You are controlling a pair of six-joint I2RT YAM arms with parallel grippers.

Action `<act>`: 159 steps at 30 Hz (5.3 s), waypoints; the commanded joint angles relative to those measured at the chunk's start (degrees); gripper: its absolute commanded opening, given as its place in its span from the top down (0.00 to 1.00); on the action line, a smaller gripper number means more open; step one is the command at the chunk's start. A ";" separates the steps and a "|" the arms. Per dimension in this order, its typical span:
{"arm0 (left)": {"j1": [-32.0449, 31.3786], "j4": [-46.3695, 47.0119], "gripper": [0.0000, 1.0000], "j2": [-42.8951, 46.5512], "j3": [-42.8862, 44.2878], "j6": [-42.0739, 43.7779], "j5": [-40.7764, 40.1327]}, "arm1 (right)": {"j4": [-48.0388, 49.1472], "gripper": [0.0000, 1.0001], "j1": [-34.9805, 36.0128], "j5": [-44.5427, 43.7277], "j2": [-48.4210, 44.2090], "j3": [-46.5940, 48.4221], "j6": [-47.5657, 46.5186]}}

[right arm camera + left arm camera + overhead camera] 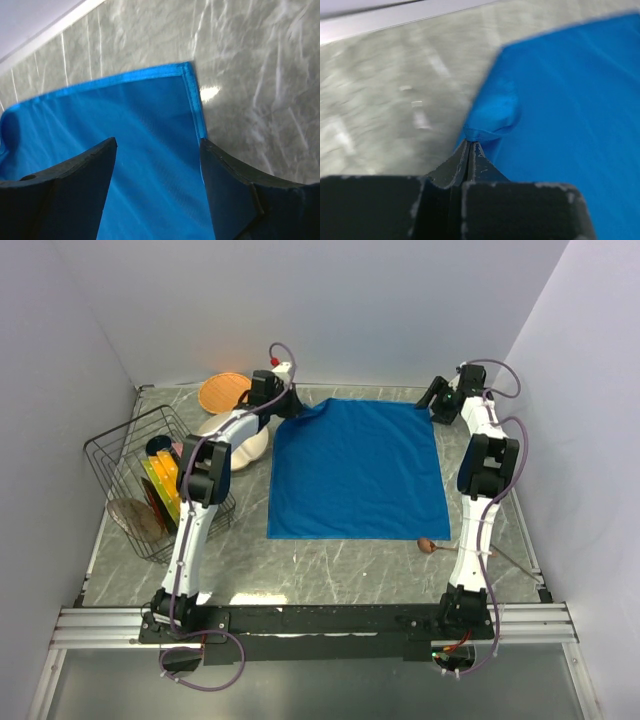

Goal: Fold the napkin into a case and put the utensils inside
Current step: Flatten the napkin at the center of the board, then fold and flatten the napkin at the center of the board.

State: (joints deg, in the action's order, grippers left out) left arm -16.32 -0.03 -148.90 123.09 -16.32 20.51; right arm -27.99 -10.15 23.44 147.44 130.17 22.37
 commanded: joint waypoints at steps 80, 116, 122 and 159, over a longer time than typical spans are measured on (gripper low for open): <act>-6.54 -42.24 0.98 48.35 -52.42 76.26 23.52 | -23.78 0.69 -4.61 -8.68 -39.15 -57.92 -27.47; -9.87 -38.46 0.54 53.45 -62.80 82.67 11.92 | -27.73 1.00 -4.53 -9.73 -43.90 -60.65 -29.75; -10.58 -39.08 0.55 51.78 -62.44 83.99 10.51 | -28.61 1.00 -4.53 -10.52 -43.81 -60.12 -30.54; -12.95 -43.39 0.99 57.67 -65.08 80.48 13.24 | -31.51 1.00 -4.44 -12.46 -45.22 -64.51 -34.94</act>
State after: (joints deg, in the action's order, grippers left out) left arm -28.84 -42.98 -92.71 58.22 64.23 31.22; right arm -59.00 -14.85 11.84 103.66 66.08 -11.88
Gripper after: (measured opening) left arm 0.015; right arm 0.016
